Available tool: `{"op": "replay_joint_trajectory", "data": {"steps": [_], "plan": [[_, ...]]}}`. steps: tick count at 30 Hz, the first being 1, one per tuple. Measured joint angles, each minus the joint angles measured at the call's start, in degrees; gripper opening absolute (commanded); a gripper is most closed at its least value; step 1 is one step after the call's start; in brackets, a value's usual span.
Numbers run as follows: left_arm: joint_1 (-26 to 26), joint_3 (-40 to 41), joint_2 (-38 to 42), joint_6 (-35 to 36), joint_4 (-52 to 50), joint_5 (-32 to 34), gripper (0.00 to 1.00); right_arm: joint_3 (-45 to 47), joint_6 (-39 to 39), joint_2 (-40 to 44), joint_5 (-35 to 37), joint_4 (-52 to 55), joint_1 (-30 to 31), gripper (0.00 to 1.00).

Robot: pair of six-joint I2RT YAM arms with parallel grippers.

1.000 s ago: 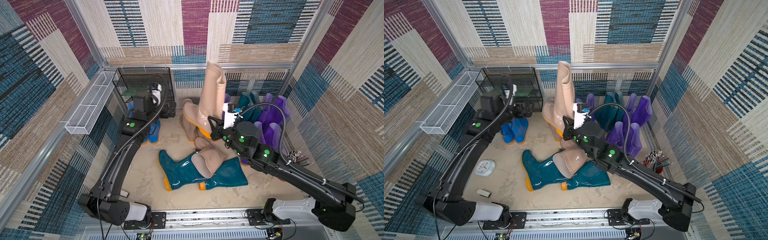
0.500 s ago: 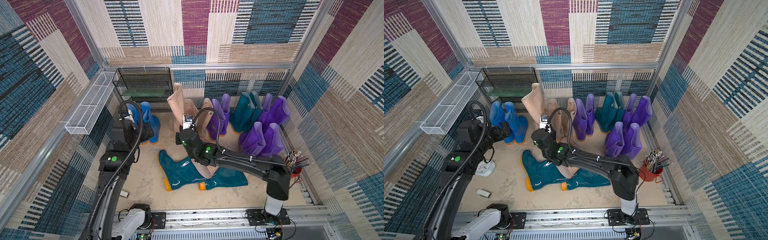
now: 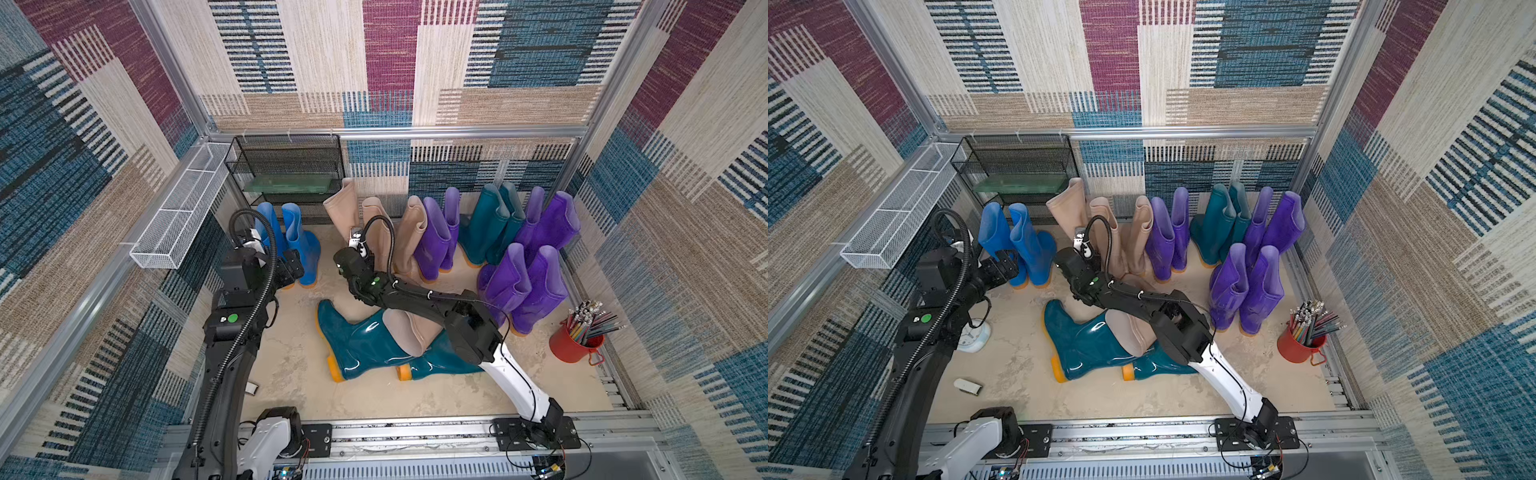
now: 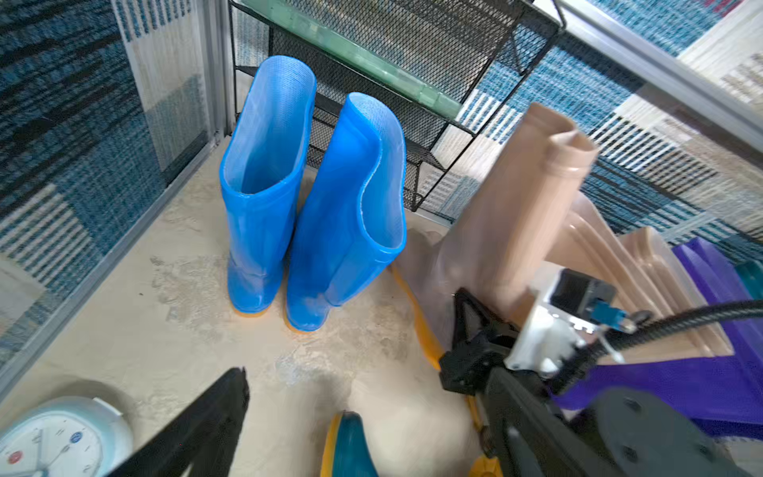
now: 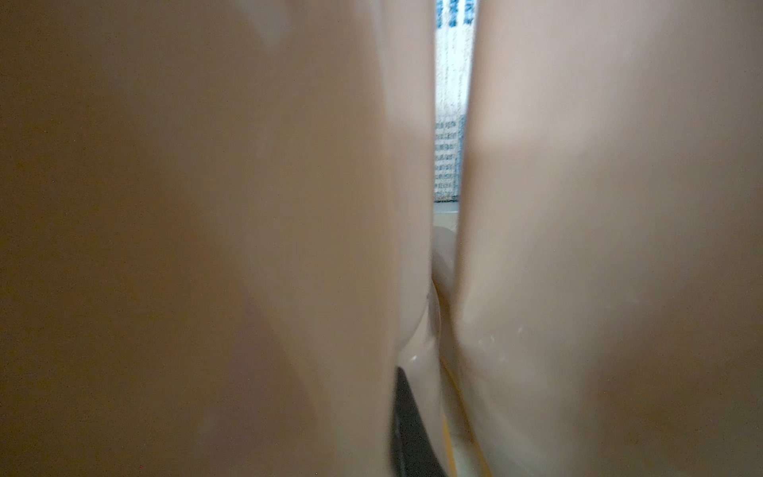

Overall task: Match and arrange rain boots in pairs
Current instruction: Place the rain boot at the center of the board.

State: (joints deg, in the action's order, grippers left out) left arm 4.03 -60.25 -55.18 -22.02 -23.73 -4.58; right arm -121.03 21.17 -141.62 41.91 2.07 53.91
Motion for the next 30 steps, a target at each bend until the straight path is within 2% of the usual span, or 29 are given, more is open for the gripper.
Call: {"op": "replay_joint_trajectory", "data": {"steps": [5,6,7,8,10,11,13,16,22,30], "plan": [[1.0,1.2,1.0,-0.3,1.4,-1.8,0.91,-4.1,0.2,-5.0,-2.4,0.1,-0.3,0.01],[1.1,1.5,1.0,-0.4,1.8,-2.0,0.91,-5.0,0.2,-6.1,-2.5,-0.1,-0.6,0.05],[1.2,1.7,1.1,-0.4,2.1,-2.6,0.91,-5.9,0.2,-6.9,-2.5,-0.3,-0.8,0.11],[1.3,1.9,1.0,-0.5,2.4,-3.3,0.91,-7.1,0.2,-7.9,-2.8,-0.6,-0.9,0.24],[1.6,2.0,0.8,-0.5,2.8,-4.0,0.91,-9.4,0.3,-9.8,-3.1,-0.8,-1.0,0.58],[1.8,2.0,0.6,-0.5,3.0,-4.7,0.92,-10.5,0.4,-10.7,-3.4,-0.6,-1.1,0.71],[2.0,2.2,0.4,-0.5,3.5,-4.9,0.92,-11.4,0.5,-11.2,-3.8,0.9,-1.0,0.85],[2.3,2.3,0.2,-0.5,4.0,-6.4,0.93,-11.6,0.9,-10.7,-4.2,2.5,-0.7,0.97],[2.4,2.4,-1.1,-0.6,5.2,-9.9,0.93,-1.5,1.1,-2.1,-4.0,4.0,1.4,0.95],[1.6,0.4,-3.3,-0.6,5.5,-14.0,0.91,19.2,0.3,23.3,-1.1,4.9,5.0,0.95]]}}
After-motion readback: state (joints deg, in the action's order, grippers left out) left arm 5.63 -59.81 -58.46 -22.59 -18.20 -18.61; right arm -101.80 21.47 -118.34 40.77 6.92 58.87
